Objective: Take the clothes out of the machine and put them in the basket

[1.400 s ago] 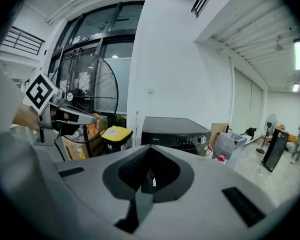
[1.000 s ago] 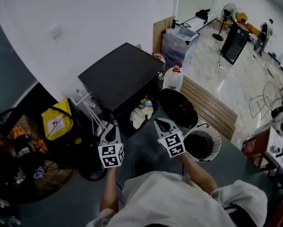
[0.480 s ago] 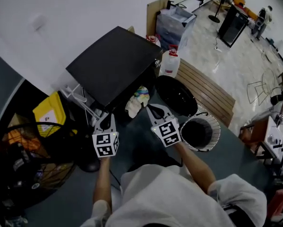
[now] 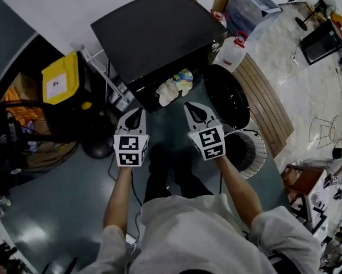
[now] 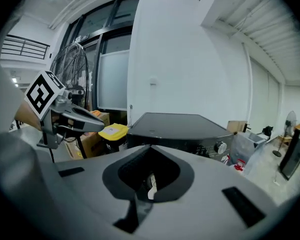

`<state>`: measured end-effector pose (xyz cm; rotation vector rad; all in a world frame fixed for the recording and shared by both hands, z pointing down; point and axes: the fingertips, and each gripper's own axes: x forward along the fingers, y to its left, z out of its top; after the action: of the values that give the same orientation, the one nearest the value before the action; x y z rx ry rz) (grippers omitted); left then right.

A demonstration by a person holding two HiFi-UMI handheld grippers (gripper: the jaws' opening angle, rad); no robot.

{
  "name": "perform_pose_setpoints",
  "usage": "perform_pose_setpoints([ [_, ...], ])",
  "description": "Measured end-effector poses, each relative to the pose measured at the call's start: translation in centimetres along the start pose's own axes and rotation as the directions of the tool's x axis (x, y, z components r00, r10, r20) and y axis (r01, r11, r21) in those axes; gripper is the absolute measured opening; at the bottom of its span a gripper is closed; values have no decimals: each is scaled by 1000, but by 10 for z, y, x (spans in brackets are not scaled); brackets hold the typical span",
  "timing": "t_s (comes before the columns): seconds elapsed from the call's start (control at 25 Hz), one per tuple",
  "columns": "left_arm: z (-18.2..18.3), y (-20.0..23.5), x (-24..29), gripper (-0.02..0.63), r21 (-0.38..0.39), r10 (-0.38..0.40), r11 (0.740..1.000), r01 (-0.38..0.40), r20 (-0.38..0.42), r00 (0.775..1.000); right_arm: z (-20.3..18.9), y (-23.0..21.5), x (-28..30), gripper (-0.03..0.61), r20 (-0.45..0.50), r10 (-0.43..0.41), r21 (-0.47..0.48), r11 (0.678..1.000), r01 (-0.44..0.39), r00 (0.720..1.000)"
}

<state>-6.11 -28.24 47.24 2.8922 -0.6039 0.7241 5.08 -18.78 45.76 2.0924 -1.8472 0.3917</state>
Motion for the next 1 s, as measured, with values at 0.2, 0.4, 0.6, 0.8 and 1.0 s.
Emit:
perform_pose_setpoints([
  [0.2, -46, -9, 4, 18, -57, 56, 997, -59, -56, 997, -38, -3, 12, 21, -25, 49, -3, 999, -49, 998],
  [0.4, -80, -6, 20, 18, -92, 77, 992, -87, -99, 992, -72, -5, 26, 21, -53, 58, 16, 998, -58, 997],
  [0.6, -102, 8, 40, 18, -112, 72, 990, -82, -94, 993, -95, -2, 43, 21, -48, 20, 31, 999, -19, 999],
  [0.8, -131, 19, 79, 18, -128, 69, 989, -78, -68, 995, -131, -13, 70, 21, -35, -27, 53, 998, 29, 999],
  [1.0, -169, 33, 119, 18, -127, 66, 989, -73, -57, 996, -179, -21, 108, 21, -51, -56, 74, 995, 60, 997],
])
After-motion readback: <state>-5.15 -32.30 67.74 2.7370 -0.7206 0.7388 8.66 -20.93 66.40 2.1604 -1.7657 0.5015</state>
